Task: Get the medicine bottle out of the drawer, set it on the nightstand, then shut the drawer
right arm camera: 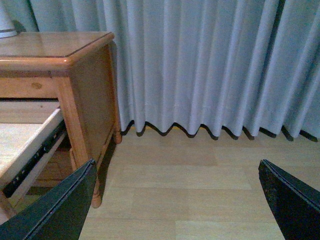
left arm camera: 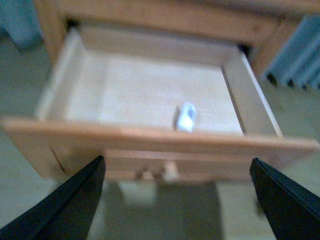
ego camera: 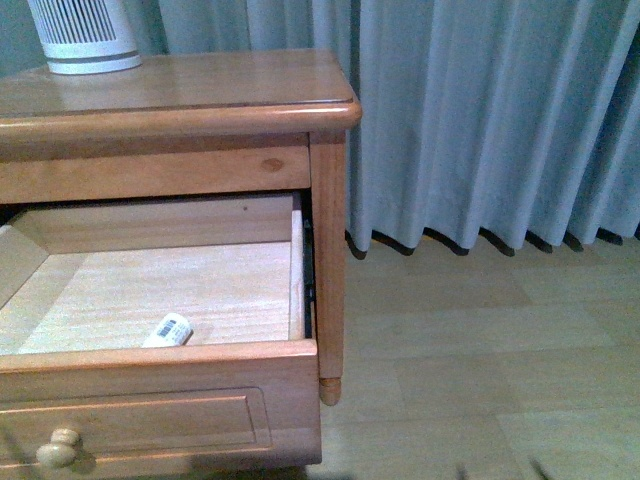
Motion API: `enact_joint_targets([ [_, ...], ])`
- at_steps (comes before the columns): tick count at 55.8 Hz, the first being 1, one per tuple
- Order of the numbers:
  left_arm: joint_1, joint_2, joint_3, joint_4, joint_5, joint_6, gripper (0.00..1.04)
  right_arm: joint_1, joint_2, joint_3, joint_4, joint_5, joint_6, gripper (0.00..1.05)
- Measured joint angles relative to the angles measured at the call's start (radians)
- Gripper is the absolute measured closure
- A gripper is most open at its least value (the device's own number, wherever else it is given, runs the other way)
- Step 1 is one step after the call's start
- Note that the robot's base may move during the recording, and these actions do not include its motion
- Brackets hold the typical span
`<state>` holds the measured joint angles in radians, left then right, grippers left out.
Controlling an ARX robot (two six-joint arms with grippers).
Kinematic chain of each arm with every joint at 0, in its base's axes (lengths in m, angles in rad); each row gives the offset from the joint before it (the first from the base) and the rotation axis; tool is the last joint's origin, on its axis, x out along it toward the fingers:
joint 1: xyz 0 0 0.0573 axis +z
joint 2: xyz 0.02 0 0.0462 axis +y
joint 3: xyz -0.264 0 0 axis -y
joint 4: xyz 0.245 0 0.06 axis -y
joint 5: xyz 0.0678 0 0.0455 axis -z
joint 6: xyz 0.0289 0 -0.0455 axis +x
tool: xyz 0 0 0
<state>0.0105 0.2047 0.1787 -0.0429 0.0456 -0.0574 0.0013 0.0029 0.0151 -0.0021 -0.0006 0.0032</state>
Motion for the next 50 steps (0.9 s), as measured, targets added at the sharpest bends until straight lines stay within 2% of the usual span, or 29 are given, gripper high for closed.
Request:
enact_joint_targets([
  [4, -0.004, -0.076, -0.008, 0.016, -0.045, 0.021, 0.42, 0.000, 0.000, 0.000, 0.000, 0.000, 0.000, 0.07],
  [21, -0.007, -0.126, -0.088, 0.027, -0.042, 0.045, 1.02, 0.000, 0.000, 0.000, 0.000, 0.004, 0.000, 0.07],
  [50, -0.009, -0.198, -0.170, 0.038, -0.047, 0.047, 1.01, -0.001, 0.000, 0.000, 0.000, -0.006, 0.000, 0.07],
])
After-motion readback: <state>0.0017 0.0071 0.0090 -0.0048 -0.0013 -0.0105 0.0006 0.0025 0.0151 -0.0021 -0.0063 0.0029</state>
